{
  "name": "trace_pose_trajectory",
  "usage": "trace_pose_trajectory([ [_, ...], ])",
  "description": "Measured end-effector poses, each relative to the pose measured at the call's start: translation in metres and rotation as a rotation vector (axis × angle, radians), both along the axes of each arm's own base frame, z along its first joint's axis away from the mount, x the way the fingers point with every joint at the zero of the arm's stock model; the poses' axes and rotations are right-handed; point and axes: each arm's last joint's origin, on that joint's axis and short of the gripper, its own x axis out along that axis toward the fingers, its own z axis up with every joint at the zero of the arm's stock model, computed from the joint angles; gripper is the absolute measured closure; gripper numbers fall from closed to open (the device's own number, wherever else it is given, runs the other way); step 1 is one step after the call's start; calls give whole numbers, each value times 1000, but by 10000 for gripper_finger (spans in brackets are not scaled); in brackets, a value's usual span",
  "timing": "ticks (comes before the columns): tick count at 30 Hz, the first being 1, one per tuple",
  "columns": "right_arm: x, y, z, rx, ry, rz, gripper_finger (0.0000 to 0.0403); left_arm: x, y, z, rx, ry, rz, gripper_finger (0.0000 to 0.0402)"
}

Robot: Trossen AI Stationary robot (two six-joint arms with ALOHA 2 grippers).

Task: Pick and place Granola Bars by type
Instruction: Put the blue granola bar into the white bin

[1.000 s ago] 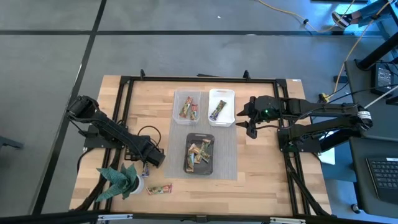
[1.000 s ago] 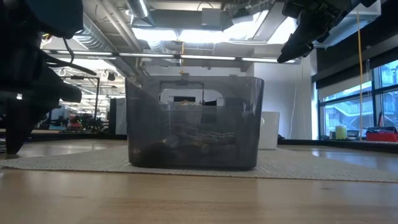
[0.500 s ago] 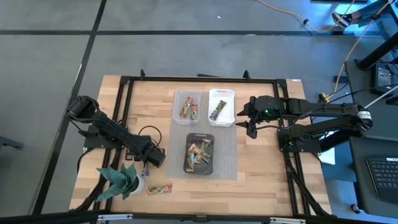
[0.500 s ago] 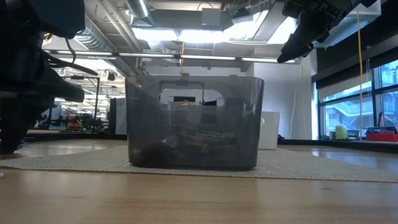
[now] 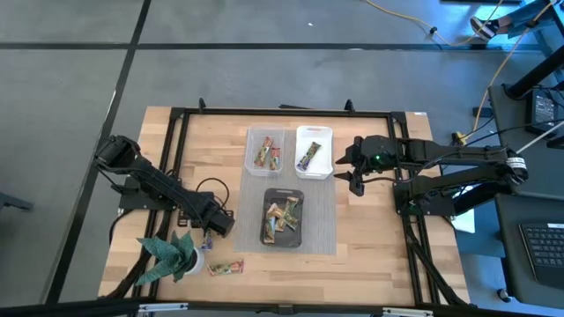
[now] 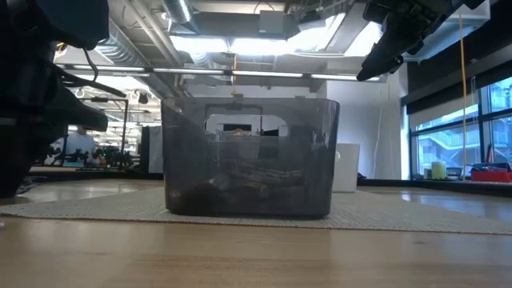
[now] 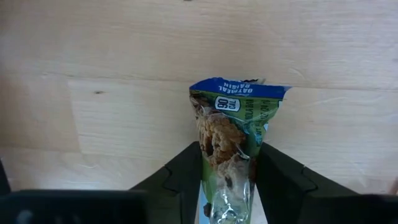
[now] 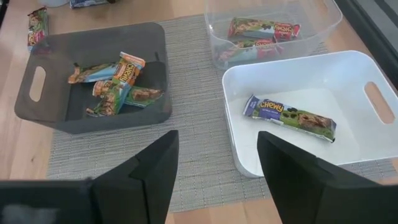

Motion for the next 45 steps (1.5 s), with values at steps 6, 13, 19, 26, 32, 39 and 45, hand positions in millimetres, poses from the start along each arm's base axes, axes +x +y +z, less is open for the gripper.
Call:
trace_pose_trajectory([
  [6, 0, 0, 0, 13, -5, 10, 181, 0, 1, 4, 27, -39, -2, 280],
  [13, 6, 5, 8, 110, -114, 154, 181, -2, 10, 30, 188, -279, -20, 281],
  [19, 14, 6, 21, 105, -263, 191, 181, -2, 21, 69, 463, -636, -102, 281],
  [26, 21, 6, 36, 75, -438, 207, 181, 6, 32, 120, 809, -919, -276, 281],
  [32, 43, 12, 40, 84, -569, 233, 181, 28, 50, 154, 936, -1108, -498, 281],
  [39, 79, 15, 20, 143, -606, 227, 181, 49, 74, 172, 1086, -1278, -743, 281],
  [45, 97, 14, 9, 199, -644, 204, 181, 62, 90, 164, 1114, -1259, -823, 281],
])
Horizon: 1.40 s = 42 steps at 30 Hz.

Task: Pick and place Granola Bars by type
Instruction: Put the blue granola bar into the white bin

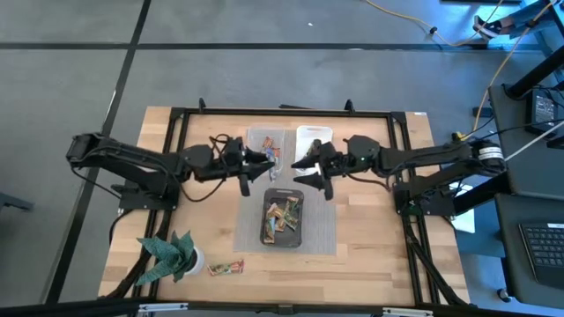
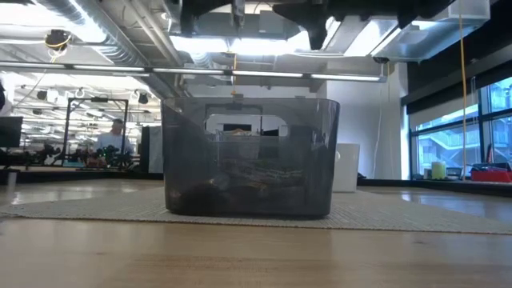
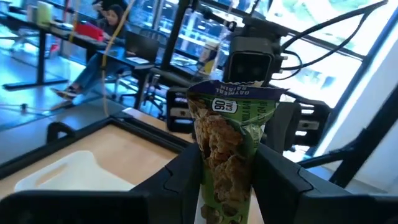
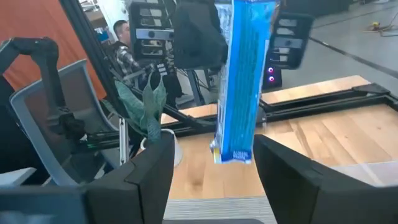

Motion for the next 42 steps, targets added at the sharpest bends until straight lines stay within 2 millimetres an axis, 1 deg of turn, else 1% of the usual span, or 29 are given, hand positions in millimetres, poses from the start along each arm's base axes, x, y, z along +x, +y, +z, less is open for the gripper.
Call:
trace_pose_trajectory([
  [5, 11, 0, -7, -4, -40, -1, 181, 12, 9, -6, 13, -29, -83, 281],
  [10, 19, -2, -14, -5, -26, -35, 181, 19, 13, -10, 20, -49, -151, 281],
  [22, 42, -3, -12, -8, -26, -48, 181, 20, 12, -7, 68, -90, -163, 281],
  [28, 44, -3, -8, 21, -34, -47, 182, 20, 13, -7, 68, -86, -150, 281],
  [32, 44, -3, -9, 24, -23, -47, 199, 20, 13, -8, 65, -78, -129, 281],
  [42, 44, -3, -11, 45, 0, -46, 278, 20, 14, -8, 73, -77, -124, 281],
])
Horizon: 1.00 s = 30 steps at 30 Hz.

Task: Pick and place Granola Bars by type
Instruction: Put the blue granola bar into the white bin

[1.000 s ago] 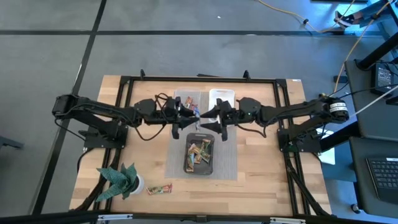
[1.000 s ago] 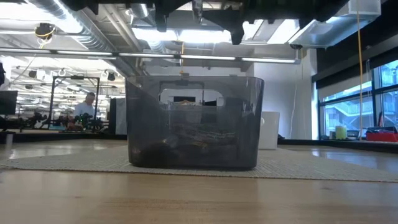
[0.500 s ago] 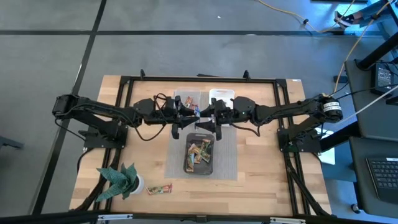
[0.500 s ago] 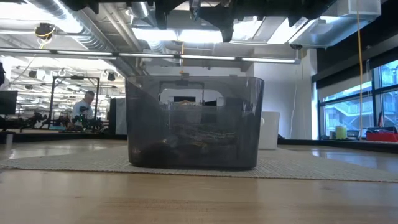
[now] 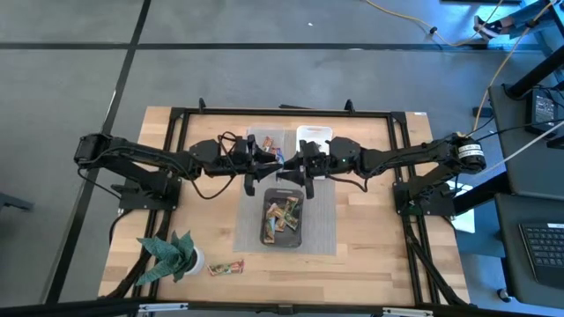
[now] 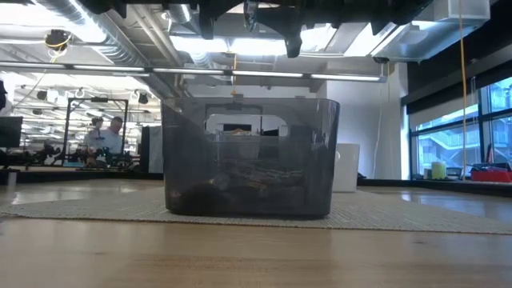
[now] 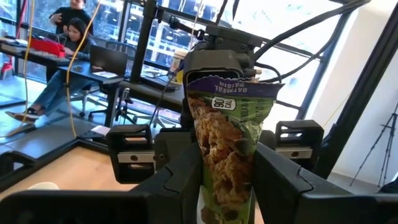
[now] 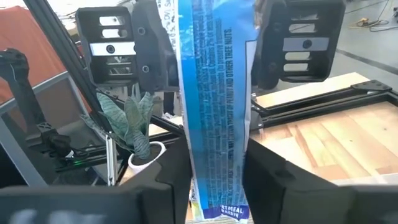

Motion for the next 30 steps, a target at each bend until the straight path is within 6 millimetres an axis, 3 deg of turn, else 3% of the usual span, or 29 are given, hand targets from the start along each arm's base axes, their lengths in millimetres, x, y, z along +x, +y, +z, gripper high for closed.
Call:
trace_pose_trajectory([
  [9, 0, 1, 0, 6, 3, 25, 294, 0, 0, 0, 29, 3, -12, 274],
  [22, -4, 1, -4, 16, 77, 49, 296, -20, 0, 4, 124, 133, -1, 204],
  [26, -17, -9, -2, 65, 180, 9, 295, -33, -1, 5, 162, 214, -37, 197],
  [30, -36, -24, -4, 75, 347, -114, 295, -39, -3, 4, 78, 255, -65, 198],
])
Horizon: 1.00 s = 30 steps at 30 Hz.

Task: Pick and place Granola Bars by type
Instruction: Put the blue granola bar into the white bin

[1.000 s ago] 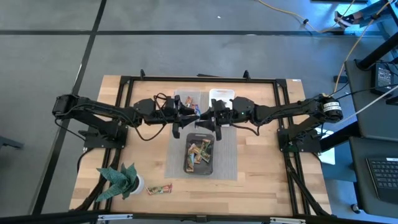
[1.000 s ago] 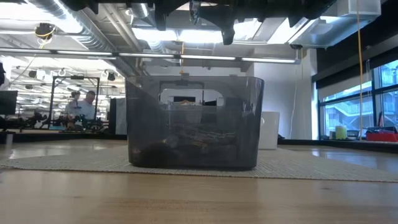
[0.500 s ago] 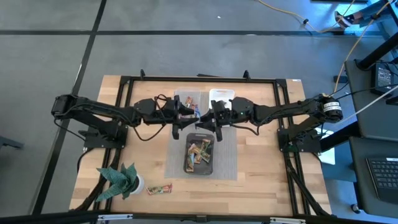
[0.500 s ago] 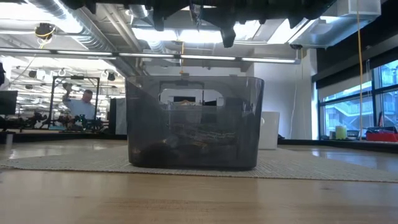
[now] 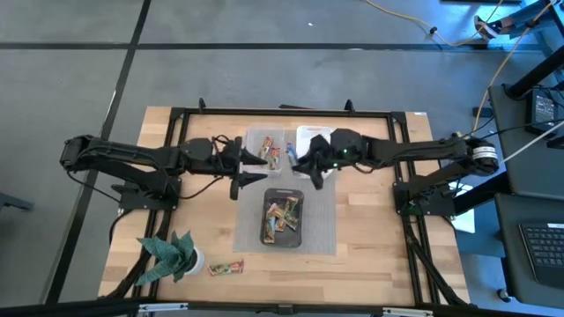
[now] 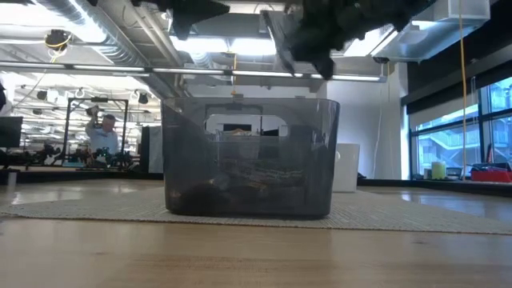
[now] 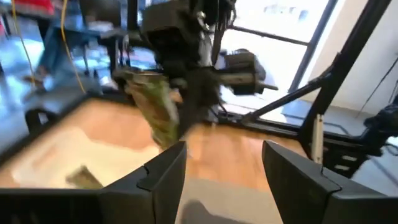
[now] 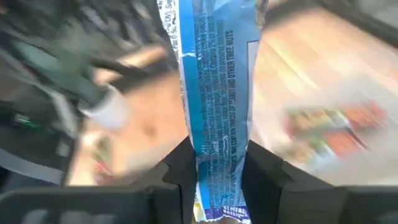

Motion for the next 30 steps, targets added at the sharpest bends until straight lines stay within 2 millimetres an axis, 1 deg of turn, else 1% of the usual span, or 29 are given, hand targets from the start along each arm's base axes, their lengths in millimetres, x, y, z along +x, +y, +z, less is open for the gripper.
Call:
trace_pose_trajectory([
  [5, -19, -21, -15, 5, 235, -173, 295, -1, -3, -3, -103, 32, 1, 197],
  [9, -23, -33, -29, -5, 357, -259, 295, -1, -6, -7, -106, 66, -11, 197],
  [16, -18, -48, -53, 32, 459, -325, 295, -2, -14, -10, -129, 101, -36, 200],
  [23, -14, -64, -81, 53, 573, -363, 295, -6, -23, -23, -177, 237, -22, 200],
  [26, -13, -70, -89, 44, 606, -361, 295, -9, -26, -29, -160, 300, 0, 203],
  [30, -13, -74, -94, 54, 624, -374, 295, -12, -33, -33, -141, 351, 12, 203],
])
